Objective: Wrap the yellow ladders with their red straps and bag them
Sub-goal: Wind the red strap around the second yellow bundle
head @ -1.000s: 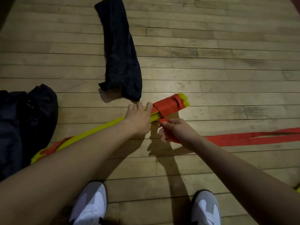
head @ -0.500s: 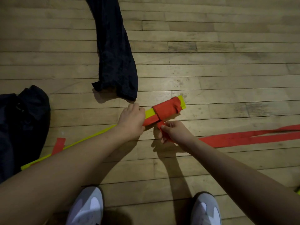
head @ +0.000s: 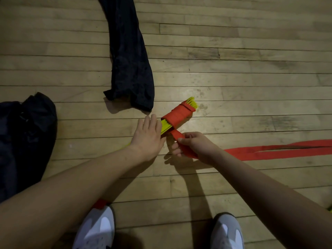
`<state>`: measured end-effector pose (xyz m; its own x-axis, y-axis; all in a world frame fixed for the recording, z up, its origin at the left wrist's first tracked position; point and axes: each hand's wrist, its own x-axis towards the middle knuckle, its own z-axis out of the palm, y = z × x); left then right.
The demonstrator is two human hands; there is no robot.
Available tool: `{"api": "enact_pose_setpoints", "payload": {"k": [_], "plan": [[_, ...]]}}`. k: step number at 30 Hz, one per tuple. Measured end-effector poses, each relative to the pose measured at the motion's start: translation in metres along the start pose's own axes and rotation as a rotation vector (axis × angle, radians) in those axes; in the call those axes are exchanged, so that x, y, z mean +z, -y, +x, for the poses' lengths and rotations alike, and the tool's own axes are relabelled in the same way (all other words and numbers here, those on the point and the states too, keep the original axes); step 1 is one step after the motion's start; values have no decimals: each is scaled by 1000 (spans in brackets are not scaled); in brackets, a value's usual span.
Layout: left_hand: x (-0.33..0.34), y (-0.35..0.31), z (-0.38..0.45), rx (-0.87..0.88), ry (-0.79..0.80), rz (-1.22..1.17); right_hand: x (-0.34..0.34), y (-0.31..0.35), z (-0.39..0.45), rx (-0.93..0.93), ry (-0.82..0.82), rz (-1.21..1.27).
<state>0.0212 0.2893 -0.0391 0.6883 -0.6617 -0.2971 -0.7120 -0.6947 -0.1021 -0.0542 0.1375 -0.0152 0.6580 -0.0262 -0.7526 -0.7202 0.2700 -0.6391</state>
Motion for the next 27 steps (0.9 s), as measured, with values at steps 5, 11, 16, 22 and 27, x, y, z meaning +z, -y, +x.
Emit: {"api": "enact_pose_setpoints", "payload": {"k": [5,11,16,22,27], "plan": [[9,-4,-19,64,111,-33,0,-5,0,-5,-71,15],[-2,-18,-22,-31,163,-169,-9,-13,-9,-4,-187,-339],[-5,-9,-11,-106,146,-246,-3,-7,-4,-88,-207,-388],[-10,20,8,-93,93,-117,12,2,2,-80,-136,-323],[-9,31,25,-107,23,-24,10,7,1,-25,-35,-131]]}}
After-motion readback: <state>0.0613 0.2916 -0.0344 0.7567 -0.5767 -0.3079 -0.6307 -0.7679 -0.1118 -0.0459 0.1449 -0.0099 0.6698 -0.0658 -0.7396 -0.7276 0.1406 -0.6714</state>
